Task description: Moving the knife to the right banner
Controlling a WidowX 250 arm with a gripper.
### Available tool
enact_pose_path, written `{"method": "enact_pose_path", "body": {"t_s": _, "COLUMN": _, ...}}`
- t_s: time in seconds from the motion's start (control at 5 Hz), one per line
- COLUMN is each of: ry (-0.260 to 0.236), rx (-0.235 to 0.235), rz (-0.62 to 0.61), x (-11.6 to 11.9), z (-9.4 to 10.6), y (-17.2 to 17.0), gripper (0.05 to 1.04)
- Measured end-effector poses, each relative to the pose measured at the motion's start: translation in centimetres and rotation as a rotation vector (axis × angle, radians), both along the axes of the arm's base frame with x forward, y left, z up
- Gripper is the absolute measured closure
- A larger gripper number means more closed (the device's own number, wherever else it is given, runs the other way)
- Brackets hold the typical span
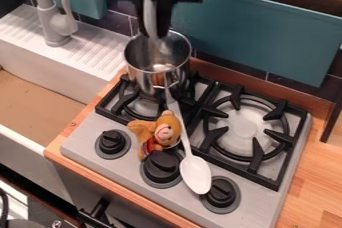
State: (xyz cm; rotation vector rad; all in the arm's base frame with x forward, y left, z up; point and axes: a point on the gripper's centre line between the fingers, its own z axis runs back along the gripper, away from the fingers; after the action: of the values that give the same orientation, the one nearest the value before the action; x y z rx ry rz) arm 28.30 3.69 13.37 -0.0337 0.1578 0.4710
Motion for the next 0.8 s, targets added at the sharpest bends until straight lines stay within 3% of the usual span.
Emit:
{"method": "enact_pose_path", "body": {"t_s": 0.4, "ry": 0.105, "rx": -0.102, "rz": -0.039, "x": -1.5, "z": 2.4, "y": 0.1, "gripper": 0.977}}
{"method": "enact_pose_path", "body": {"t_s": 0.6, "ry": 0.04, "rx": -0.111, "rz": -0.092, "x": -2.6, "z": 4.7, "y": -0.4, "gripper": 0.977}}
{"method": "enact_pose_path", "body": {"t_s": 0.8, "ry": 0.037, "rx": -0.132, "rz": -0.128, "x": -3.1, "z": 5.4, "y": -1.5, "gripper": 0.977}}
